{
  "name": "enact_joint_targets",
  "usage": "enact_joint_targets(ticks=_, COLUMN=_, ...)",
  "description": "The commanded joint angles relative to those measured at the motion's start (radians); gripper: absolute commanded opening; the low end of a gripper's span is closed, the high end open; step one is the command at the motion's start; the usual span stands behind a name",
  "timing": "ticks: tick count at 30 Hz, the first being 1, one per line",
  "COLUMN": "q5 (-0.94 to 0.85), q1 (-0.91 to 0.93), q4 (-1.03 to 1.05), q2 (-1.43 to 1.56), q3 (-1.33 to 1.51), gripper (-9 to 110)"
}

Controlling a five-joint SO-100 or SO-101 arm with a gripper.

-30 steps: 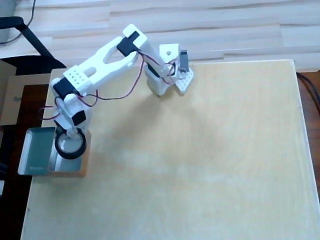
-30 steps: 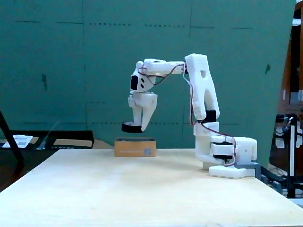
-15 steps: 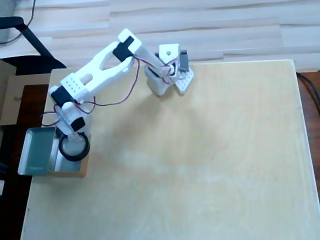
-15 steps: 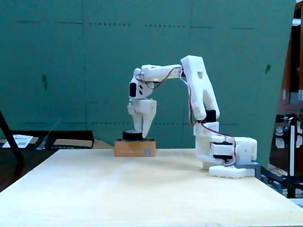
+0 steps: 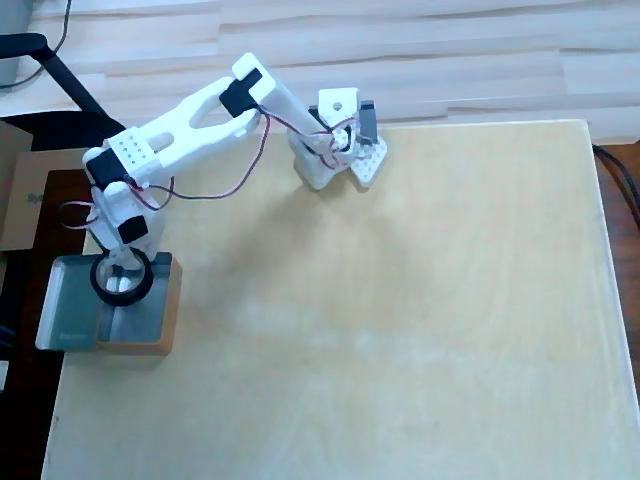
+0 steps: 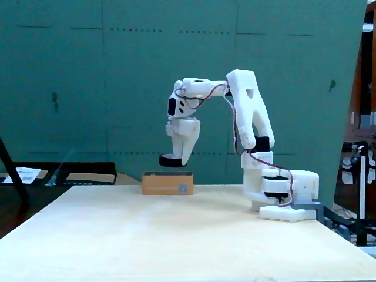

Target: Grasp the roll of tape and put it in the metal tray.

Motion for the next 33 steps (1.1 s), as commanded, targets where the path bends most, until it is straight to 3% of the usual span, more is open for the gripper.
enact_joint_targets(ticks=1, q5=0.008, q1=0.002, q4=-0.005, q2=0.006, q3=-0.041, gripper=1)
enact_joint_targets(ticks=7, q5=0.026, q1=-0.006, q4=-0.009, q2=0.006, q3=-0.034, gripper=9)
enact_joint_targets(ticks=16, q5=0.026, q1=-0.034, q4=-0.003, q2=0.023, q3=-0.063, gripper=8)
enact_joint_targets(ticks=28, q5=0.026, q1=-0.495, q4=0.351, q2=0.025, q3=-0.672, gripper=8)
enact_joint_targets(ticks=33, q5=0.021, q1=-0.664, q4=0.413, q2=0.026, q3=-0.845, gripper=-1)
